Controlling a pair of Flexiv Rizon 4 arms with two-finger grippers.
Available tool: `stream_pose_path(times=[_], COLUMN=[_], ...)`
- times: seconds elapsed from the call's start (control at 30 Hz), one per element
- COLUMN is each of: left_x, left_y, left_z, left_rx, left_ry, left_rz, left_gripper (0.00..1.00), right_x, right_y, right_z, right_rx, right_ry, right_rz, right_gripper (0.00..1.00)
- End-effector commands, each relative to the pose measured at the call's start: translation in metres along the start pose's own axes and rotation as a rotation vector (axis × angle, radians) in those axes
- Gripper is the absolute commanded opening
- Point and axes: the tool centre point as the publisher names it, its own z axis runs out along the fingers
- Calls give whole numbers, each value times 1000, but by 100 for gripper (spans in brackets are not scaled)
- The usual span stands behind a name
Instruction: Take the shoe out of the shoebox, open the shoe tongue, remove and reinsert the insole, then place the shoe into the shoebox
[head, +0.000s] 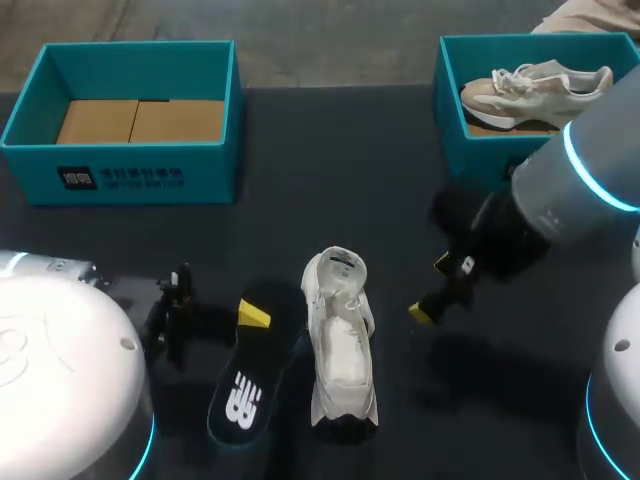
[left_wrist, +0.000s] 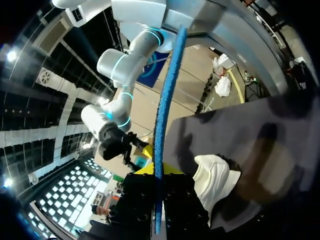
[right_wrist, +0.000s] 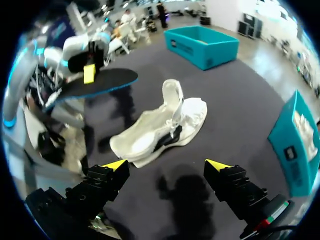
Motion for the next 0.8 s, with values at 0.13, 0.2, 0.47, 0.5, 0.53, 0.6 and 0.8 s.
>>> stream_pose_path(times=[0.13,0.2,0.47,0.5,0.53,0.6,0.8], left_x=[-3,-3,0,2,5,9,13], left_y=[-4,-4,-7,-9,-9,-12,-19], left_z=[3,3,7,10,13,17,22], left_rx=[-1,-1,14,17,17,20,-43], left_ry=[41,41,42,42,46,58,72], left_rz=[26,26,7,-10,-22,-52,-97], left_gripper=[0,0,0,0,0,0,0], right_x=[5,5,4,4,6,5,9], right_y=[-5,-5,-4,-5,-6,-14,-35], right_z=[4,4,6,9,13,20,43], right_rx=[-9,-9,10,54,100,128,139], right_ry=[46,46,32,25,-7,-17,-63], right_rz=[-165,-165,-188,-206,-209,-236,-282], right_gripper=[100,100,100,100,100,100,100])
